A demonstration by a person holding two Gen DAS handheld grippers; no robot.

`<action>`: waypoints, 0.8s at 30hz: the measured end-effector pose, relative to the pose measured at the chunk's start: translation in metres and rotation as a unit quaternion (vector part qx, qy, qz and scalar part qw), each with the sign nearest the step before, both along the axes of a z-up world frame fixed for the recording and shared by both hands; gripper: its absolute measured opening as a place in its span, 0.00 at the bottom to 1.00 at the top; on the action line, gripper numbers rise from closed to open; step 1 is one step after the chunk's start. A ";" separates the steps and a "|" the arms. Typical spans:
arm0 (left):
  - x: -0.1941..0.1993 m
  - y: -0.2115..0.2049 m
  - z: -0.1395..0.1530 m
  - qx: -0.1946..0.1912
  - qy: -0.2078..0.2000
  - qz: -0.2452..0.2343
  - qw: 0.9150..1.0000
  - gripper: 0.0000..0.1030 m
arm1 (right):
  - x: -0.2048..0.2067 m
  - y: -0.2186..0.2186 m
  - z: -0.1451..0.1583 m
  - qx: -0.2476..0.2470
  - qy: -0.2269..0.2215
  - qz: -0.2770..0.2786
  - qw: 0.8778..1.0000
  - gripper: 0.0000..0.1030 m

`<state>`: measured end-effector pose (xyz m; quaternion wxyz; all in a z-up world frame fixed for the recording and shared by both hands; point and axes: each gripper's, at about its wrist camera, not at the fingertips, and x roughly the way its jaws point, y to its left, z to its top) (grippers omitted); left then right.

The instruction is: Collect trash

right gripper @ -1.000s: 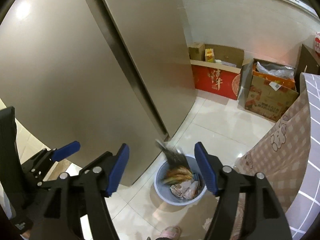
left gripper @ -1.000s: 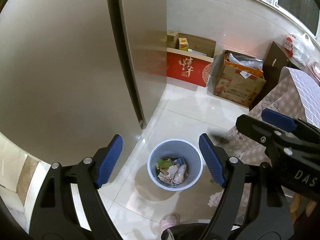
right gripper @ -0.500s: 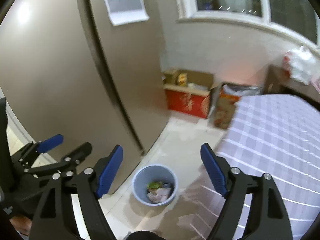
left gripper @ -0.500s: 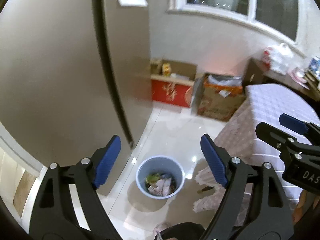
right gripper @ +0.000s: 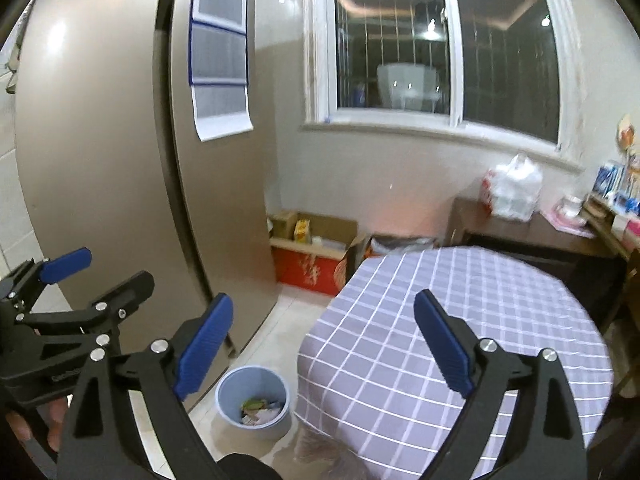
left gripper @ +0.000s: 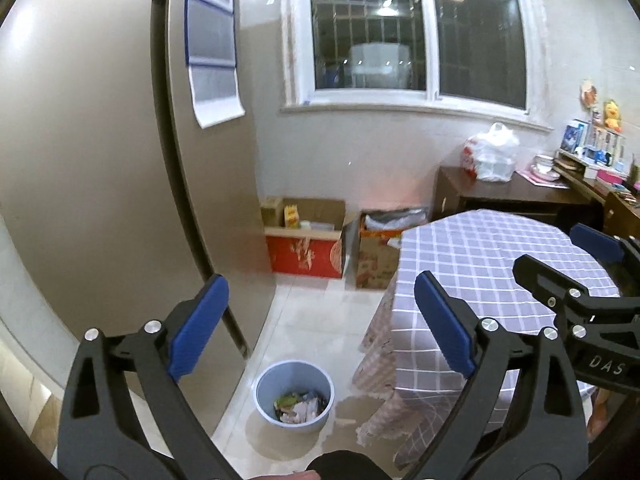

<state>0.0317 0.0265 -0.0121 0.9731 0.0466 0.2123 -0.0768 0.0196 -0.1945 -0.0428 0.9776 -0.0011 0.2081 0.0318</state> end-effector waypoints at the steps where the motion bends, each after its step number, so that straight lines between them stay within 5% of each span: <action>1: -0.006 -0.002 0.004 0.000 -0.007 0.001 1.000 0.90 | -0.008 -0.001 0.005 -0.002 -0.010 -0.001 1.000 0.88; 12: -0.053 -0.006 0.033 -0.005 -0.068 0.014 0.998 0.91 | -0.061 -0.006 0.035 -0.006 -0.060 0.000 0.998 0.88; 24: -0.058 -0.008 0.034 -0.012 -0.076 0.003 0.997 0.91 | -0.075 -0.008 0.042 -0.008 -0.073 -0.002 0.997 0.89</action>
